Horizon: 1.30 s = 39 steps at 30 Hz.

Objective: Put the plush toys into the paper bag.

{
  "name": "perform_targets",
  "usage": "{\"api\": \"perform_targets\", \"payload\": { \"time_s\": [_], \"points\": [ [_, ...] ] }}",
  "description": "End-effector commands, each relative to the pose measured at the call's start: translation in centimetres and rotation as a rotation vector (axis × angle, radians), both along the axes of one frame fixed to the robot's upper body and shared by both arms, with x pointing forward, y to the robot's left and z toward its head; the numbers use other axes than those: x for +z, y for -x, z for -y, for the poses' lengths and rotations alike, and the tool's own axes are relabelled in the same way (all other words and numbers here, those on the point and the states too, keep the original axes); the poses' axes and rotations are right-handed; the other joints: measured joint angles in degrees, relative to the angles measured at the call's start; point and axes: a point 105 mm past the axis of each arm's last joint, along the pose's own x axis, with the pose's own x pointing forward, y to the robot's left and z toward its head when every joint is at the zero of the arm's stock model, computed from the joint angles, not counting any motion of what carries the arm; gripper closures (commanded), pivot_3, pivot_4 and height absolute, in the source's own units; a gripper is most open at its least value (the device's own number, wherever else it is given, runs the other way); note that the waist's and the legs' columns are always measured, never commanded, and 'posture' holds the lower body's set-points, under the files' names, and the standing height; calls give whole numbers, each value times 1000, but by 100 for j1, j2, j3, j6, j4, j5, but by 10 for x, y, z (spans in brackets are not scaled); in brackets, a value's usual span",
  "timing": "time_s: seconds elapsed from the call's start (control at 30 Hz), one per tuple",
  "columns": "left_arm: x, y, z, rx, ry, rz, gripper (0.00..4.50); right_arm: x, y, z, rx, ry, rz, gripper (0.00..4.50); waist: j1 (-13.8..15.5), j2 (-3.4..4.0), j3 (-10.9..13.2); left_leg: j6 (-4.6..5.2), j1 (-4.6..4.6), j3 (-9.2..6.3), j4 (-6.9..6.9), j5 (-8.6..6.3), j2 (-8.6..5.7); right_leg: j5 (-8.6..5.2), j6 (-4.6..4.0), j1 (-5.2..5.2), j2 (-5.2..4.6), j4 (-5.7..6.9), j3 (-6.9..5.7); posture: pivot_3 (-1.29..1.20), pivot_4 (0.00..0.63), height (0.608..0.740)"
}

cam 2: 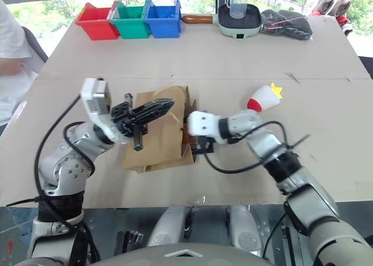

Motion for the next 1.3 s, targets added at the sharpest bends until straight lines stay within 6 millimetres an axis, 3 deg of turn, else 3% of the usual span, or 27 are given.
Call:
{"api": "perform_targets", "payload": {
  "time_s": [0.03, 0.13, 0.2, 0.27, 0.33, 0.47, 0.57, 0.63, 0.7, 0.77, 0.83, 0.9, 0.97, 1.13, 1.23, 1.3],
  "points": [
    [14, 9, -10, 58, 3, 87, 4500, 52, -4, 35, -161, -142, 35, 534, 4, 1, 1, 0, -1, -1, 0, 0, 1, 0, 0, -1, -1, -1, 0, 0, 150, 740],
    [17, 13, -14, 80, 24, 96, 4500, 63, -5, 66, -267, -145, 25, 534, -10, 1, 0, 1, 6, 1, -4, -1, 2, 0, 0, 4, 4, -1, 1, 0, 150, 740],
    [18, 15, -16, 91, 40, 95, 4500, 63, -17, 89, -393, -146, 2, 534, -12, 1, 0, 2, 9, 3, -8, -1, 3, 0, -1, 6, 6, -3, 1, 0, 150, 740],
    [19, 17, -15, 98, 48, 100, 4500, 53, -36, 110, -526, -82, 13, 534, -17, 1, 0, 2, 10, 10, -9, -1, 4, 0, -1, 5, 6, -3, 7, 0, 150, 740],
    [22, 18, -15, 99, 64, 101, 4500, 27, -65, 133, -675, 81, 29, 534, -27, 1, 0, 2, 12, 17, -8, -1, 1, 0, -1, 5, 6, -3, 10, 0, 150, 740],
    [25, 18, -14, 97, 70, 109, 4500, -12, -99, 154, -840, 205, -100, 534, -72, 1, 1, 2, 17, 37, -4, 0, -7, 1, -1, 5, 13, -2, 18, 0, 150, 740],
    [26, 19, -12, 94, 72, 113, 4500, -27, -105, 161, -855, 279, -133, 1351, -107, -5, -4, 2, 16, 36, -5, 0, -5, 1, -2, 7, 17, -1, 13, 0, 150, 740],
    [27, 20, -11, 95, 75, 115, 4500, -22, -105, 159, -830, 263, -121, 2257, -89, -17, -11, 2, 15, 31, -5, 0, -4, 1, -2, 12, 13, -3, 7, 0, 150, 740],
    [28, 21, -10, 99, 94, 110, 4500, -4, -99, 158, -773, 220, -39, 3067, -51, -18, -12, 2, 14, 27, -4, 0, -1, 1, -1, 15, 11, -7, 6, 0, 150, 740],
    [30, 23, -8, 85, 118, 96, 4500, 34, -79, 137, -598, 54, 74, 4073, -12, -15, -10, 4, 8, 17, -4, -1, -1, 1, 0, 13, 6, -10, 7, 0, 150, 740],
    [31, 25, -8, 61, 139, 79, 4500, 63, -51, 113, -439, -54, 137, 4421, 0, -8, -5, 4, 4, 17, -6, -1, 0, 1, 0, 11, 7, -12, 5, 0, 150, 740],
    [34, 25, -5, 34, 161, 66, 4500, 68, -24, 80, -282, -19, 225, 4421, -51, 7, 5, 4, 1, 8, -6, -2, 9, 1, 1, 8, 8, -10, 5, 0, 150, 740],
    [37, 23, -1, 1, 170, 62, 4500, 54, -2, 41, -106, 23, 281, 4421, -135, 8, 5, 4, 6, 13, -7, -1, 13, 2, 2, 3, 14, -4, 11, 0, 150, 740],
    [41, 17, 10, -66, 186, 53, 4500, 17, 14, -11, 162, 146, 423, 4421, -145, 6, 4, 1, 19, 12, -3, 0, 6, 1, 1, 11, 27, 0, 5, 0, 150, 740],
    [40, 15, 21, -123, 181, 54, 4500, 9, 5, -54, 266, 125, 559, 4421, -157, 5, 5, 0, 15, 14, 5, 1, 0, 2, 1, 10, 24, -1, 6, 0, 150, 740],
    [38, 15, 24, -136, 178, 51, 4500, 5, 0, -71, 304, 99, 600, 4421, -167, 3, 5, -19, 15, 18, 4, 11, -2, 2, 0, 8, 26, 0, 11, 0, 150, 740]
  ]
}}
